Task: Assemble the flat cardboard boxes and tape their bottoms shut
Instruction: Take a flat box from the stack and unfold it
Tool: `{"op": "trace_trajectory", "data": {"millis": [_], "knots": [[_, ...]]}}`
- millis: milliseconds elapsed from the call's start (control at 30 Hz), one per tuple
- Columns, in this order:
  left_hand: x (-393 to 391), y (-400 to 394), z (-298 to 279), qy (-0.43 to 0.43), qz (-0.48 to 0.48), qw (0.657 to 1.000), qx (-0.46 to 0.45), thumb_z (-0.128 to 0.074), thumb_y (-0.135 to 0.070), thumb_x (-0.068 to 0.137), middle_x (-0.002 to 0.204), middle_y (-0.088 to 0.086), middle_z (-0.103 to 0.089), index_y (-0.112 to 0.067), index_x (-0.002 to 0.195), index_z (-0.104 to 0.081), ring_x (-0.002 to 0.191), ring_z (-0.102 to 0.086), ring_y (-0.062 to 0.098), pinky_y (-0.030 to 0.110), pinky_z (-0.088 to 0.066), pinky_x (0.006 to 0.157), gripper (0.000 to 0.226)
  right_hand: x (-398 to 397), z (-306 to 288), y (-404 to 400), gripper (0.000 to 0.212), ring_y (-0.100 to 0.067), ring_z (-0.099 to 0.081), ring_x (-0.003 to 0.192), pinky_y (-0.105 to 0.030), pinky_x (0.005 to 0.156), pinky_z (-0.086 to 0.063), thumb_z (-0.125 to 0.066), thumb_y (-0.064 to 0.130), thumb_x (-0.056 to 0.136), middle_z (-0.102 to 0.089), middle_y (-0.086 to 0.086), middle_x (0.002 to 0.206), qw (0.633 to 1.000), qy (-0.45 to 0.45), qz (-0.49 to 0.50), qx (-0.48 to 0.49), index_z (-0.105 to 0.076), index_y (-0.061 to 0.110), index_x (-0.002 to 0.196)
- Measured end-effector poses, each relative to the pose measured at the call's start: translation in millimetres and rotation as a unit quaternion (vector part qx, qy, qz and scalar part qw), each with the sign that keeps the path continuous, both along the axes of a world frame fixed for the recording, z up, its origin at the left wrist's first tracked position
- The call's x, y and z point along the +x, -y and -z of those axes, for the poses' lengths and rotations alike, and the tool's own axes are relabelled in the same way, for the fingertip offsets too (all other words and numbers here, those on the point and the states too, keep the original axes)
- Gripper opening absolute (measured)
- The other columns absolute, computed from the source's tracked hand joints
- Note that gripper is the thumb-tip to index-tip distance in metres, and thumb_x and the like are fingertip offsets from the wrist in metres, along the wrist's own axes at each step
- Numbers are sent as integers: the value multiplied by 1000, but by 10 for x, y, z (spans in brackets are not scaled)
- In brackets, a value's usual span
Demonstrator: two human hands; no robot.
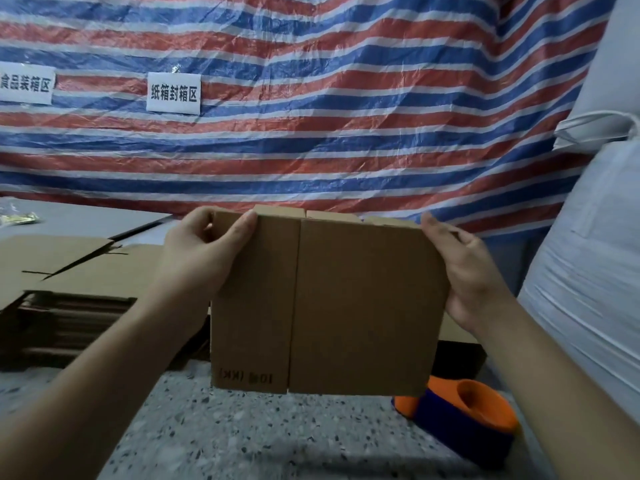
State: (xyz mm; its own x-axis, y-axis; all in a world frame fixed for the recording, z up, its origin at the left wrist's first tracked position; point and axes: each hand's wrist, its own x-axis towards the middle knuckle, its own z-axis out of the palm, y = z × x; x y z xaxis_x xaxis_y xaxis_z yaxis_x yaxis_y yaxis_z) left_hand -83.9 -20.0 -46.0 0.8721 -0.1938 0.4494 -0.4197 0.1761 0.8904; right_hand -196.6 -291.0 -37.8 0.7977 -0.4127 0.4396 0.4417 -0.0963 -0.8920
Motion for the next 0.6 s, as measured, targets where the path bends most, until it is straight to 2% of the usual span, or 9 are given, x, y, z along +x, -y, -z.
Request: {"op": "trace_trajectory", "data": {"millis": [67,167,233,300,400,467,533,600], "knots": [[-19,2,170,-14,3,1000,10,-71,-69,60,92,-10,-73,-38,93,-68,85,-70,8,37,-55,72,45,-25,174,10,45,-31,-74,101,-34,73,-62,-64,45,90,-75,-17,110,999,-26,-10,20,-71,10,116],[-50,0,420,-36,-2,999,21,-70,-70,59,90,-5,-73,-34,90,-69,84,-71,13,39,-58,71,48,-63,420,20,45,-30,-73,101,-33,73,-61,-60,48,91,-75,-17,109,997,-67,-27,11,-74,10,110],[-77,4,579,-46,-15,999,20,-70,-67,60,87,-2,-72,-31,88,-70,86,-70,18,39,-57,72,46,-70,586,6,58,-37,-71,102,-44,83,-61,-63,51,86,-72,-23,110,995,-94,-17,11,-69,0,113],[-109,13,714,-49,-21,998,17,-69,-63,62,83,-2,-70,-27,86,-69,85,-68,20,34,-54,68,43,-81,738,-37,65,-43,-69,104,-54,93,-55,-65,53,81,-69,-30,112,994,-112,1,17,-67,-4,112],[-137,24,845,-36,-33,998,25,-67,-57,69,82,0,-68,-22,89,-68,83,-67,20,31,-51,65,41,-100,895,-89,67,-45,-67,103,-55,95,-54,-60,56,86,-66,-33,109,994,-112,8,7,-65,-8,107],[-147,21,849,-30,-35,999,25,-66,-56,70,83,1,-68,-21,90,-68,82,-66,18,30,-50,66,41,-102,919,-76,68,-42,-69,101,-50,90,-55,-61,60,85,-69,-30,105,994,-107,5,0,-68,-5,102],[-149,14,829,-32,-36,998,33,-65,-55,72,84,0,-68,-22,90,-68,80,-66,14,27,-48,64,38,-106,900,-44,61,-35,-72,98,-47,88,-56,-61,63,82,-73,-22,101,993,-116,-16,6,-76,5,96],[-142,7,818,-45,-38,997,47,-64,-54,77,88,-2,-69,-25,92,-67,82,-66,11,24,-47,64,33,-125,874,3,55,-31,-72,103,-44,87,-55,-55,62,86,-75,-18,105,992,-113,-45,34,-80,14,96]]}}
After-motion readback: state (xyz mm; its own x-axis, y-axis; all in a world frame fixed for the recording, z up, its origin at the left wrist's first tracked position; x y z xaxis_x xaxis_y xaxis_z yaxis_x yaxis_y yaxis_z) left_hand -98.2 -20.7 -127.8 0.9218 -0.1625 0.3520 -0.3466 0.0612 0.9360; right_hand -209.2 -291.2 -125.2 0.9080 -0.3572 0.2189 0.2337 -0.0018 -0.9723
